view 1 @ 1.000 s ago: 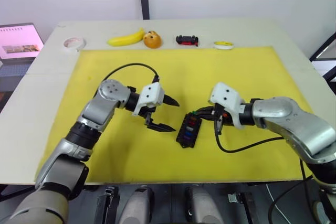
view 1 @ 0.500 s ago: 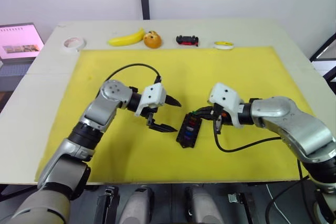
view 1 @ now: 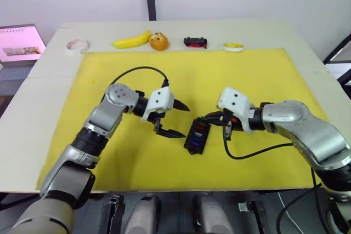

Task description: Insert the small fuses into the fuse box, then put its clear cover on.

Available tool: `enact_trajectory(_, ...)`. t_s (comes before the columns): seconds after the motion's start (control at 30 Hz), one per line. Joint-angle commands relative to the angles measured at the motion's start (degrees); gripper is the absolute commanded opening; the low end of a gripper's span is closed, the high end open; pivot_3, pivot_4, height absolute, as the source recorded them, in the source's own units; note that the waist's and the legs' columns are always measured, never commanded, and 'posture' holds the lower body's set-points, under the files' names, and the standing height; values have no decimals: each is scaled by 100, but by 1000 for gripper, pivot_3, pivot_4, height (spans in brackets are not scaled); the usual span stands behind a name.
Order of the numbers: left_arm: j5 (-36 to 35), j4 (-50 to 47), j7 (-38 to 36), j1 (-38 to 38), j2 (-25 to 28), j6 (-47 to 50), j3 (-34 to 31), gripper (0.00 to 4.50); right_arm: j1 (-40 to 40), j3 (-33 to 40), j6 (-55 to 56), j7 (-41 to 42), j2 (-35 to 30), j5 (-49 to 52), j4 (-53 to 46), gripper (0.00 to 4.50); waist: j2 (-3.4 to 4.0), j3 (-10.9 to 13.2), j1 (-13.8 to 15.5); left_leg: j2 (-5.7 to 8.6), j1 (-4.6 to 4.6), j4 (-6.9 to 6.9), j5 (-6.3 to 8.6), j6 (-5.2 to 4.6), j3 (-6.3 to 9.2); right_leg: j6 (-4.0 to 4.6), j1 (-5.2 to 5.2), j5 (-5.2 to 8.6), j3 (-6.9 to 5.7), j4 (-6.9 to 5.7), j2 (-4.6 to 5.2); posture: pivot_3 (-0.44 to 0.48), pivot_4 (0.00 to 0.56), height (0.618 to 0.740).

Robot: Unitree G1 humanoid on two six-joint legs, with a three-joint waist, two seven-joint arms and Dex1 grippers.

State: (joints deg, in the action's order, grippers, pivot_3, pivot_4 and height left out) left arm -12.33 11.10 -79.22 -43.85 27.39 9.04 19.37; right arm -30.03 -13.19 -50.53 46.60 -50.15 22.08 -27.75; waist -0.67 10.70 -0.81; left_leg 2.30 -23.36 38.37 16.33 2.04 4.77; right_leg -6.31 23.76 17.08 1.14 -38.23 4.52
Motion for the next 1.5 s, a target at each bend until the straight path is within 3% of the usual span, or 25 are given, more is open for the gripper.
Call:
enact_trajectory(0.03,5,-78,14,-107,-12,-105,-105,4456,-55,16,74,37,58,-68,-60,0,0,0,-2,0,0,0,0,0,0,0,0,0,0,0,0,0,150,740)
enact_trajectory(0.97,41,-27,54,-130,-72,-115,-119,4456,-128,-78,70,261,120,-347,-41,0,0,-1,0,1,-1,43,3,-5,0,0,-11,0,0,-15,-2,0,150,740)
enact_trajectory(1.07,37,-29,57,-120,-58,-115,-126,4500,-162,4,0,270,132,-281,-95,987,0,-1,1,1,-1,51,7,-10,0,-1,-16,0,-1,-15,-2,0,150,740)
enact_trajectory(1.17,31,-40,55,-103,-45,-109,-132,4500,-222,90,-53,279,102,-246,-163,2477,0,-1,0,1,-1,52,7,-10,0,-2,-16,-1,-1,-16,-2,0,150,740)
enact_trajectory(1.5,-44,-119,10,-60,-52,-76,-139,4500,-65,820,-197,330,253,389,-374,2477,0,-1,5,1,-1,54,9,-14,1,-2,-16,-1,-1,-17,-1,0,150,740)
